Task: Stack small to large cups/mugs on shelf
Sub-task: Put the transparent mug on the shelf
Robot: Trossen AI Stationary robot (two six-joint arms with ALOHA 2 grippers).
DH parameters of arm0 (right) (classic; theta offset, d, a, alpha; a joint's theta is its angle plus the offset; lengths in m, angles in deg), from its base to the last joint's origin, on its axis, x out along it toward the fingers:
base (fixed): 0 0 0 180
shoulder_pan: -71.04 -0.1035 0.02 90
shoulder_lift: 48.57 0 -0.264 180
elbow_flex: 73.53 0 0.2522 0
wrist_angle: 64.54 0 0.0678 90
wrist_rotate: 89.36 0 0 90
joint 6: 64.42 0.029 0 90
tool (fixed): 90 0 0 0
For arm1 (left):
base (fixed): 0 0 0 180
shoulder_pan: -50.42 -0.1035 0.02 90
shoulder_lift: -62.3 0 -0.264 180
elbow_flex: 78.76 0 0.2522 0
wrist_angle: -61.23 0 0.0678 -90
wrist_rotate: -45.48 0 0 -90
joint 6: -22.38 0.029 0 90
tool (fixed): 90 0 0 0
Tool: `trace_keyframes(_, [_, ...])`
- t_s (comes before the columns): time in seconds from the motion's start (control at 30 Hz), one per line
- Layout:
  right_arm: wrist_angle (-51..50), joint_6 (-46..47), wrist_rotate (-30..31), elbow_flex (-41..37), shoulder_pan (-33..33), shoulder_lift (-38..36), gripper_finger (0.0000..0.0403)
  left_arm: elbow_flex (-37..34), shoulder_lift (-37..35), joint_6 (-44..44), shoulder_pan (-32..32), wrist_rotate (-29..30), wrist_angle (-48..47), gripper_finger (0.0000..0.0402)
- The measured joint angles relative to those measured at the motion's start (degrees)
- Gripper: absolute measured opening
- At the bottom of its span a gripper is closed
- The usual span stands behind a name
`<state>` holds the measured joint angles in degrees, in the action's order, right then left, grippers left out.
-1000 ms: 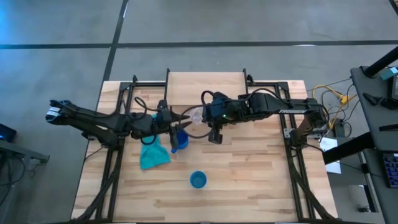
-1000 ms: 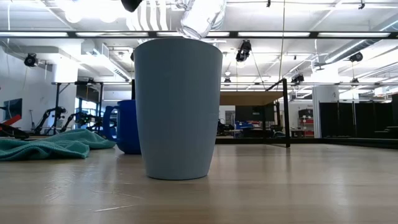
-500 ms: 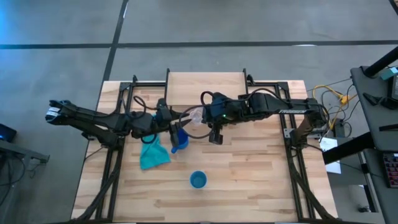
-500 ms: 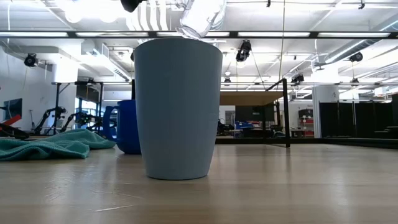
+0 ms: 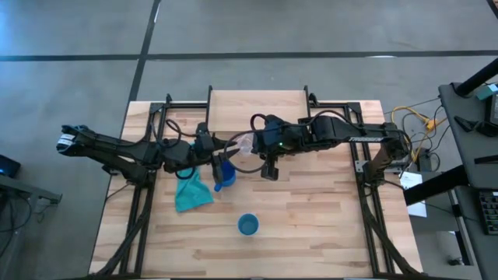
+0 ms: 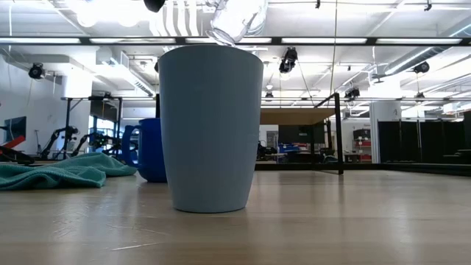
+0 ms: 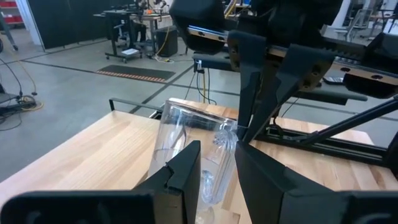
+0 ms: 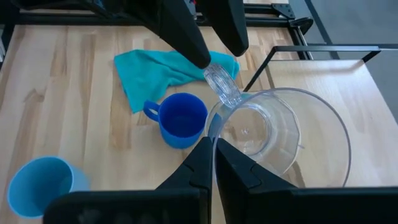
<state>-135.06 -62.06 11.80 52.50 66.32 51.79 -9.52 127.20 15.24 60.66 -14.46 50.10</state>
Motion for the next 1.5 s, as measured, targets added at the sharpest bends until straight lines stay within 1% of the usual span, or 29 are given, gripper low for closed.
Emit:
trace_keyframes(0.43, [2.7,-0.1,-0.5,0.0,0.4,0.0,0.0008,-0.3,0.0,0.0,0.0,-0.7,-0.1,0.0089])
trace_keyframes(0.83, [2.9,0.0,-0.9,0.0,0.4,0.0,0.0008,-0.4,0.2,0.5,-0.1,-0.5,-0.1,0.0088])
trace_keyframes(0.93, [2.9,0.1,-1.1,0.0,0.4,0.0,0.0008,-0.4,0.3,0.6,-0.1,-0.3,-0.1,0.0074])
trace_keyframes(1.13, [2.9,0.1,-1.1,0.0,0.4,0.0,0.0009,-0.5,0.3,0.7,-0.2,-0.3,-0.3,0.0015])
trace_keyframes(1.17, [2.9,0.1,-1.1,0.0,0.4,0.0,0.0009,-0.5,0.3,0.8,-0.1,-0.3,-0.3,0.0010])
trace_keyframes(1.5, [3.0,0.1,-1.1,0.0,0.4,0.0,0.0009,-0.5,0.2,0.7,-0.1,0.1,-0.3,0.0007])
